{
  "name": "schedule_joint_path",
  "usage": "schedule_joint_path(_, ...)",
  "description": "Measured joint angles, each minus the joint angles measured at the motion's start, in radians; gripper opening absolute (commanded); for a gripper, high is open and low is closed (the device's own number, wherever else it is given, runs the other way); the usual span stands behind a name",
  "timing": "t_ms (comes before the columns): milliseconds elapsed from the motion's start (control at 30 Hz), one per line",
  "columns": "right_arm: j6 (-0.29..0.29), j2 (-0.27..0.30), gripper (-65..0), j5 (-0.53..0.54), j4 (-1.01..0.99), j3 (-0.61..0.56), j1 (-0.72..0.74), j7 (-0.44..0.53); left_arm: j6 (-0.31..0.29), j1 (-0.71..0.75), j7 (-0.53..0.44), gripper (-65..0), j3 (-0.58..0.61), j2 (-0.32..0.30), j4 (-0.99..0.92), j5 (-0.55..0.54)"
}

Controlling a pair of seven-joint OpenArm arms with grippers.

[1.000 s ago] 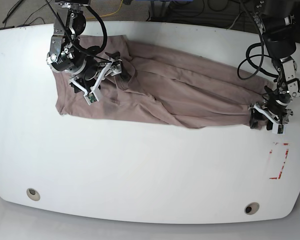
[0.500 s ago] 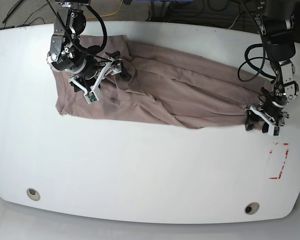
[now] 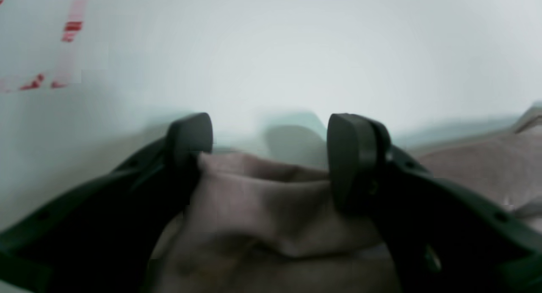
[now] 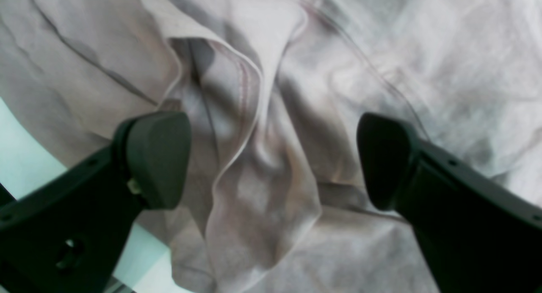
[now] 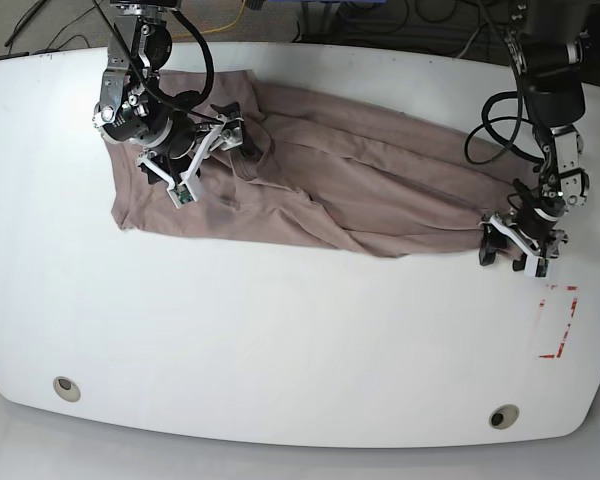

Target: Layout the t-shirt on the table in an organized manner, then fold the t-shirt properly

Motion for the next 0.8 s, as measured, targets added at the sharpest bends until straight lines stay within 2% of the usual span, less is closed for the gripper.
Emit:
schedule_joint_path(567,0.000,0.000,-5.7,0.000,0.000,0.003,0.000,0.000,-0.003,0.009,0.000,-26.1,-0.001,-0.001,0.005,-0.003)
schedule_joint_path(667,0.000,0.000,-5.7,0.000,0.000,0.003,0.000,0.000,-0.003,0.020,-0.018,-33.9,-0.001,-0.001,0.008,-0.006)
schedule_joint_path(800,0.000,0.000,-5.7,0.000,0.000,0.003,0.000,0.000,0.000,0.021,-0.014,-54.6,-0.004,-0.004,0.009,-0.009)
